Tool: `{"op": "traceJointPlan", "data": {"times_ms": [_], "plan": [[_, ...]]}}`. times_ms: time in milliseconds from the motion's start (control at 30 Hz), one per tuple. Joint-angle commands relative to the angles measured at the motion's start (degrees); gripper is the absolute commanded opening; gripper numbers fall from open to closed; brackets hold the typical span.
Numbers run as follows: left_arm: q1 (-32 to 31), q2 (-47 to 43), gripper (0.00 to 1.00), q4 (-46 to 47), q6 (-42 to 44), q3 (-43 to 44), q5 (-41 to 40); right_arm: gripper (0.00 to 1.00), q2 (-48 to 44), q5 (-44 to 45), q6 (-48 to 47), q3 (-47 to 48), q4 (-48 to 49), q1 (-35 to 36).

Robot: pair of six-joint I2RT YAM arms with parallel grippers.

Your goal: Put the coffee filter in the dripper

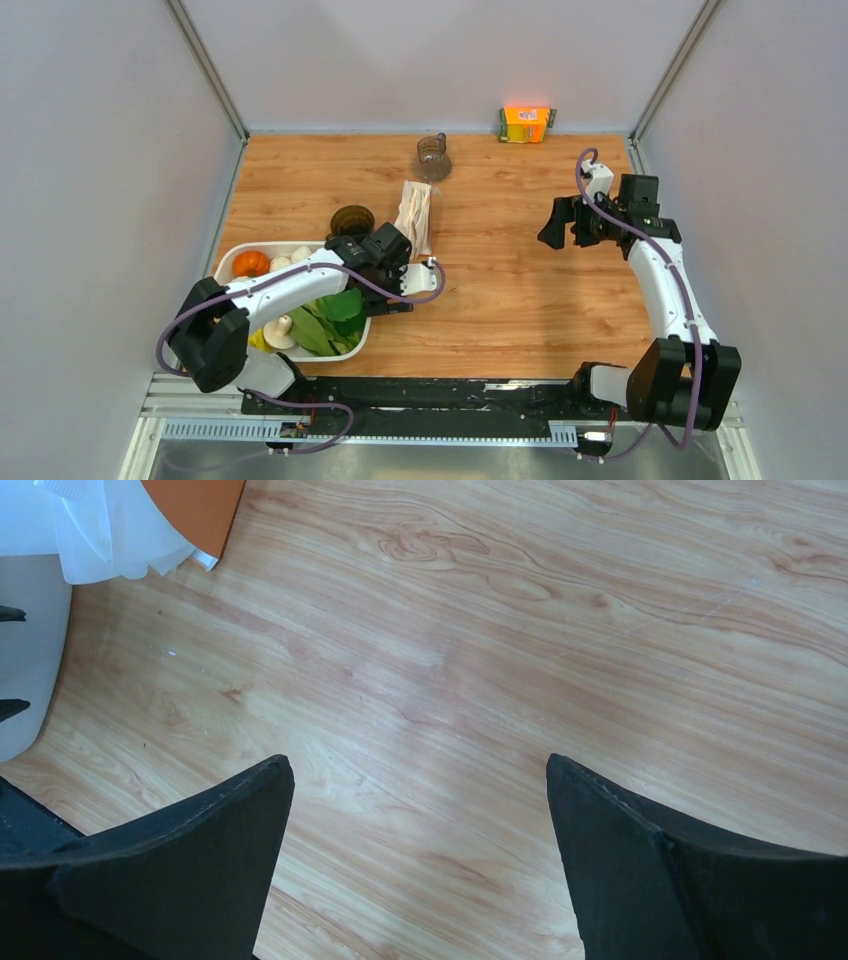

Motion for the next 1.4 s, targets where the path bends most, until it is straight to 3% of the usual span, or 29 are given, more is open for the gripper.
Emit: {"op": "traceJointPlan", "data": {"times_ms": [0, 333, 567, 700, 933, 1067, 1233, 1367], "plan": [[0.69, -5.01, 0.85, -3.77, 2.03, 3.61, 4.34, 1.00, 5.55, -2.64, -1.40, 7.24, -0.03, 0.98], [2.42, -12.93, 0.84, -7.98, -6.27, 19.27, 18.99, 1.00, 31.14, 2.74, -7.08, 40.63, -1.80, 13.53], [15.40, -16.26, 0.84, -5.20, -16.68, 21.63, 28.67, 1.00, 54.49, 5.42, -7.87, 67.76, -4.50, 20.72], [21.22, -16.15, 0.83, -1.97, -22.36, 21.00, 30.26, 0.99, 60.52, 8.71, -6.20, 71.10, 1.32, 24.25], [31.54, -13.64, 0.82, 3.80, -28.17, 17.86, 34.23, 0.87, 67.52, 10.27, 6.03, 75.51, 14.31, 25.26], [33.57, -12.38, 0.81, 4.60, -28.90, 16.86, 36.38, 0.84, 68.29, 11.28, 5.41, 73.82, 20.21, 25.25], [33.81, -12.13, 0.81, 6.86, -30.20, 14.74, 36.61, 0.71, 69.46, 14.84, 8.42, 71.87, 26.57, 25.33], [33.88, -11.35, 0.81, 7.03, -30.65, 14.81, 35.89, 0.69, 72.16, 15.10, 10.42, 73.68, 28.30, 25.31]]}}
